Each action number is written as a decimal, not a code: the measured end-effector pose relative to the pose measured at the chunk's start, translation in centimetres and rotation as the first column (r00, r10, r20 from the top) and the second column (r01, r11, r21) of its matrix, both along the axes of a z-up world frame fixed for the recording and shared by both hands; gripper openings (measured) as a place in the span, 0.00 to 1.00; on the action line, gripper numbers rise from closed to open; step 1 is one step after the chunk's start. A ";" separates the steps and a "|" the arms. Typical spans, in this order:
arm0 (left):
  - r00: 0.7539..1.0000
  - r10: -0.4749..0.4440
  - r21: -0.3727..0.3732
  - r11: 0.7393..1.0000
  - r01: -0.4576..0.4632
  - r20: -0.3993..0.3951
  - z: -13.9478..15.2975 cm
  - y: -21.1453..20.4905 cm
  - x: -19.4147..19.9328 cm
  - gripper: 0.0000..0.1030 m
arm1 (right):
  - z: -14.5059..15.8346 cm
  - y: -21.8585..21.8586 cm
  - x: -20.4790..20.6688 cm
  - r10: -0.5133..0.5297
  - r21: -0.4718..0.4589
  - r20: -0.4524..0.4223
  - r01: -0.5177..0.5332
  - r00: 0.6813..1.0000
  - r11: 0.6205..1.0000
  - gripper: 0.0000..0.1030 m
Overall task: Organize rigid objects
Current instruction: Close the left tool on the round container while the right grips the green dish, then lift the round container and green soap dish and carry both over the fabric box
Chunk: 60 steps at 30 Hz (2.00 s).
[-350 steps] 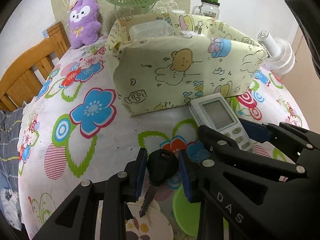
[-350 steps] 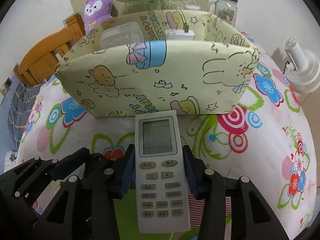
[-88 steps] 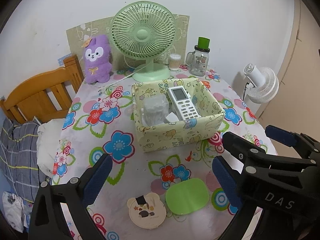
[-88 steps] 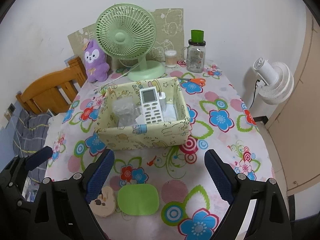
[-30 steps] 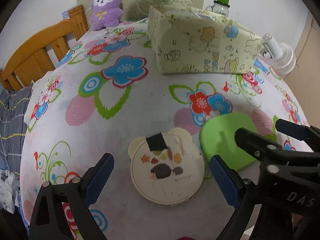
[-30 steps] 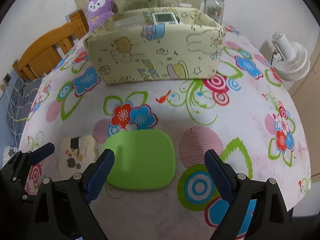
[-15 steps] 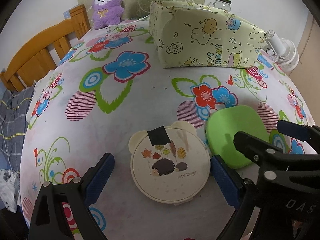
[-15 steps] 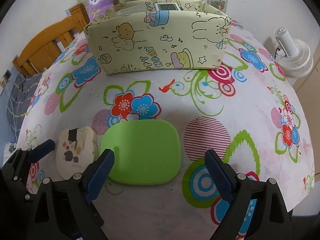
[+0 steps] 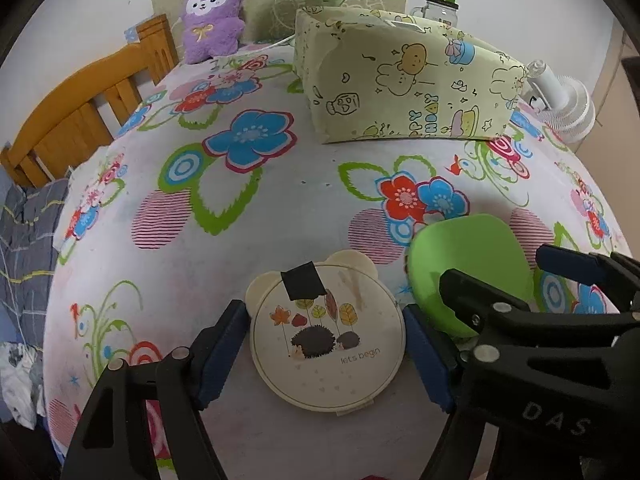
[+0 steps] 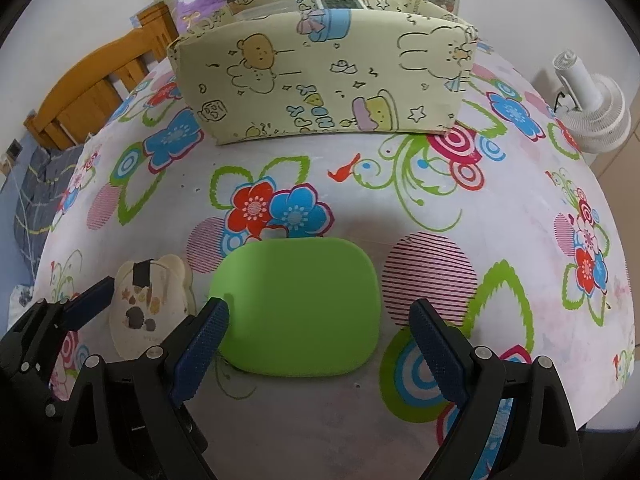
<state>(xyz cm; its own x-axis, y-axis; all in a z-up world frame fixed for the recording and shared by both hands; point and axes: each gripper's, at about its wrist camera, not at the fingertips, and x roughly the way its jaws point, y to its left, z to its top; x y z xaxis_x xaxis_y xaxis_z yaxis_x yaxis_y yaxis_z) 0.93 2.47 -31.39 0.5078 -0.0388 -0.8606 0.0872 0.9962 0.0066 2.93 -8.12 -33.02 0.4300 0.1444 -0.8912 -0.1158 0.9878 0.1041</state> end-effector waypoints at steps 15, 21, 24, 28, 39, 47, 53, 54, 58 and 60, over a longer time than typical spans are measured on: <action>0.999 -0.040 0.021 0.999 0.039 0.003 0.1 1.6 0.2 0.77 | -0.7 2.3 1.0 0.004 -0.044 0.021 -0.003 1.000 0.999 0.98; 0.999 -0.047 0.006 0.999 0.047 -0.008 0.1 1.5 0.5 0.77 | -0.8 3.0 1.5 0.020 -0.084 0.038 -0.017 0.999 0.996 0.92; 0.999 -0.051 0.006 0.999 0.051 -0.008 0.2 1.2 0.5 0.77 | -0.6 3.0 1.7 0.022 -0.091 0.030 -0.019 0.999 0.996 0.92; 0.998 -0.055 -0.008 0.998 0.055 -0.005 0.5 0.9 0.6 0.77 | -0.2 2.4 1.7 0.003 -0.093 0.036 0.000 0.999 0.996 0.92; 0.998 -0.057 -0.033 0.998 0.058 0.027 2.8 -0.3 2.0 0.77 | 2.2 0.5 2.8 -0.030 -0.093 0.076 0.037 0.997 0.995 0.92; 0.998 -0.041 -0.041 0.998 0.043 0.058 4.8 -1.1 3.0 0.77 | 4.3 -0.4 3.6 -0.043 -0.087 0.113 0.053 0.993 0.995 0.92; 0.996 -0.043 -0.044 0.998 0.047 0.083 6.2 -1.8 3.6 0.77 | 5.8 -1.2 3.9 -0.050 -0.084 0.141 0.063 0.989 0.994 0.92; 0.995 -0.042 -0.046 0.998 0.046 0.087 6.5 -1.9 3.7 0.77 | 6.1 -1.3 4.1 -0.051 -0.084 0.145 0.064 0.988 0.994 0.92; 0.994 -0.036 -0.052 0.998 0.041 0.103 7.4 -2.3 4.0 0.77 | 7.1 -1.8 4.3 -0.054 -0.080 0.165 0.068 0.985 0.994 0.92; 0.993 -0.032 -0.055 0.998 0.038 0.111 7.8 -2.4 4.2 0.77 | 7.6 -2.0 4.5 -0.056 -0.077 0.175 0.071 0.983 0.995 0.92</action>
<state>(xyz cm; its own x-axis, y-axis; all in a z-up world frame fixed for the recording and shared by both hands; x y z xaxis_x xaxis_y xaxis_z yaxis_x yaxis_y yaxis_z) 5.13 0.04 -23.60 0.5964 -0.1057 -0.7957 0.1243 0.9915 -0.0386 7.43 -10.17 -25.39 0.5840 0.0411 -0.8107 -0.0618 0.9981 0.0061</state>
